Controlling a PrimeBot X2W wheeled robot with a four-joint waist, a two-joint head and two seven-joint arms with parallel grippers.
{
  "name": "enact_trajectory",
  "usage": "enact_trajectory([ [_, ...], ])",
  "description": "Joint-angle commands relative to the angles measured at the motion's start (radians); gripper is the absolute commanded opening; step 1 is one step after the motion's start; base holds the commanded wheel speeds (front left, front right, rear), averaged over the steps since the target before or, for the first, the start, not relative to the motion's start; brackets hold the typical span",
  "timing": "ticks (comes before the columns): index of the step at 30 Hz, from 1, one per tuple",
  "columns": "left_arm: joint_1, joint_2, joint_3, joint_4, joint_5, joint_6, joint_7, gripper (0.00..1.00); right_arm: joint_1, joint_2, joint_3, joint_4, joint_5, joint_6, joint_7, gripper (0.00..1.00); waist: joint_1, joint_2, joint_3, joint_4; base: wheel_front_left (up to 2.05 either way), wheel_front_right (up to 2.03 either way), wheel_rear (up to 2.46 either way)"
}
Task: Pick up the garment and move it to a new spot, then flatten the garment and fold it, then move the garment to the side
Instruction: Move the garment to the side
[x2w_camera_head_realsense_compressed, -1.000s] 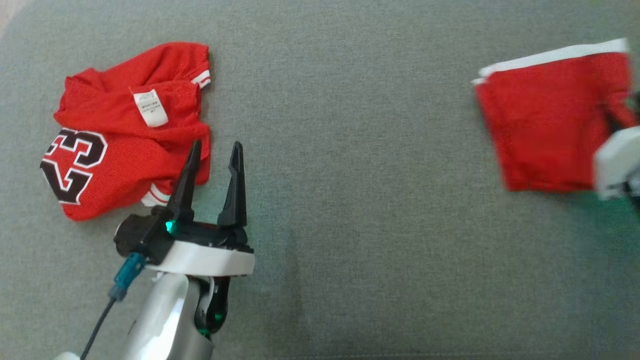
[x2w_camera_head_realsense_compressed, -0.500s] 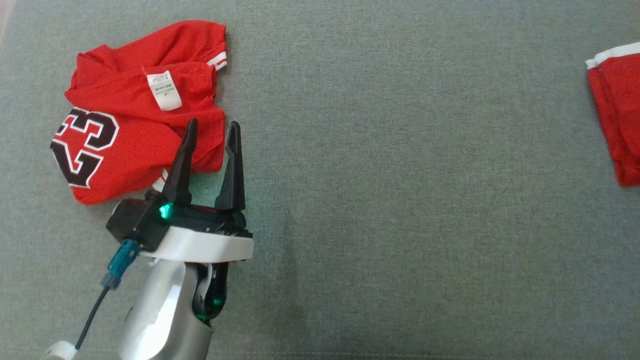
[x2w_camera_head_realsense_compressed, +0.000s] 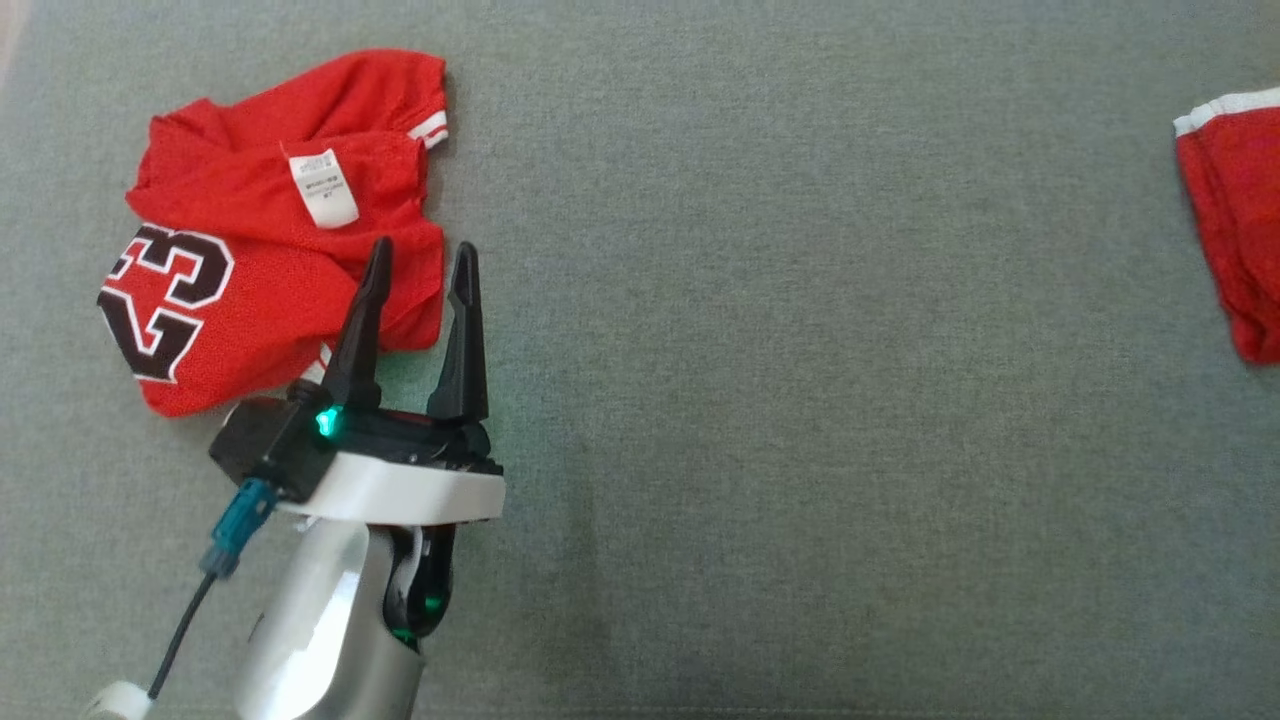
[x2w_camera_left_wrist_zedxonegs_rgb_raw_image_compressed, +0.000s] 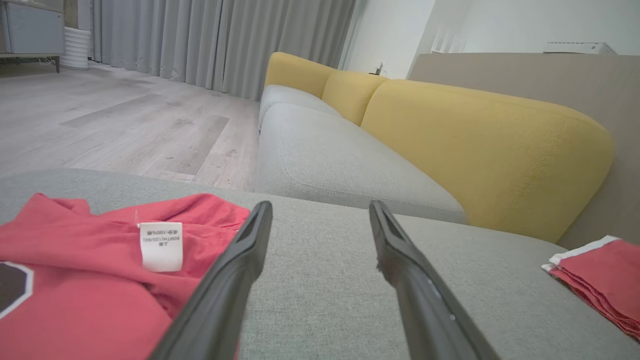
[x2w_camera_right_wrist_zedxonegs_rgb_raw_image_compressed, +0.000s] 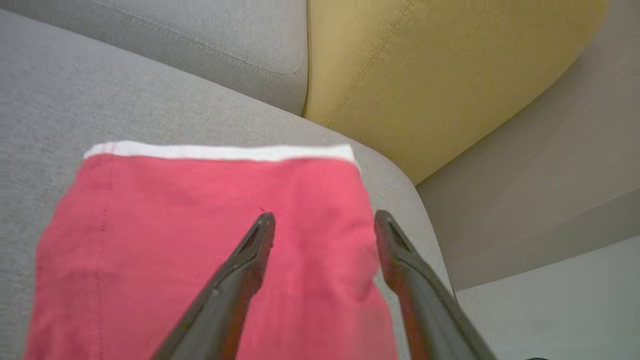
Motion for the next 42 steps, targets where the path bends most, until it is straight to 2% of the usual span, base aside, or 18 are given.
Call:
enact_trajectory([
  [1, -0.015, 0.005, 0.041, -0.03, 0.007, -0.003, -0.005, 1.0, -0.009, -0.019, -0.002, -0.032, -0.01, -0.001, -0.013, 1.0, 0.0, 0.0, -0.011, -0.005, 0.0, 0.0, 0.0],
  [7, 0.005, 0.006, 0.053, -0.031, 0.053, -0.003, -0.005, 1.0, -0.039, 0.081, -0.017, -0.094, -0.017, -0.001, -0.053, 1.0, 0.0, 0.0, -0.069, -0.031, 0.0, 0.0, 0.0],
  [10, 0.023, 0.006, 0.066, -0.037, 0.057, -0.003, -0.005, 1.0, -0.049, 0.179, -0.047, -0.137, -0.002, -0.001, -0.084, 1.0, 0.0, 0.0, -0.108, -0.046, 0.0, 0.0, 0.0],
  [16, 0.065, 0.006, 0.091, -0.036, 0.073, -0.004, -0.005, 1.0, -0.012, 0.371, -0.013, -0.271, 0.049, -0.001, -0.185, 1.0, 0.0, 0.0, -0.188, -0.07, 0.0, 0.0, 0.0],
  [21, 0.099, 0.006, 0.111, -0.052, 0.077, -0.004, -0.005, 1.0, 0.081, 0.53, 0.006, -0.395, 0.092, -0.001, -0.242, 1.0, 0.0, 0.0, -0.237, -0.078, 0.0, 0.0, 0.0],
  [23, 0.113, 0.006, 0.113, -0.056, 0.077, -0.007, -0.005, 1.0, 0.143, 0.571, 0.025, -0.442, 0.113, -0.001, -0.249, 1.0, 0.0, 0.0, -0.252, -0.078, 0.0, 0.0, 0.0],
  [27, 0.147, 0.006, 0.125, -0.063, 0.088, -0.011, -0.005, 1.0, 0.283, 0.595, 0.08, -0.511, 0.146, -0.001, -0.265, 1.0, 0.0, 0.0, -0.271, -0.08, 0.0, 0.0, 0.0],
  [31, 0.181, 0.005, 0.132, -0.059, 0.103, -0.006, -0.005, 1.0, 0.405, 0.597, 0.101, -0.511, 0.219, -0.001, -0.287, 1.0, 0.0, 0.0, -0.28, -0.08, 0.0, 0.0, 0.0],
  [42, 0.21, 0.005, 0.137, -0.061, 0.093, 0.001, -0.005, 1.0, 0.496, 0.597, 0.109, -0.518, 0.247, -0.001, -0.312, 1.0, 0.0, 0.0, -0.283, -0.078, 0.0, 0.0, 0.0],
])
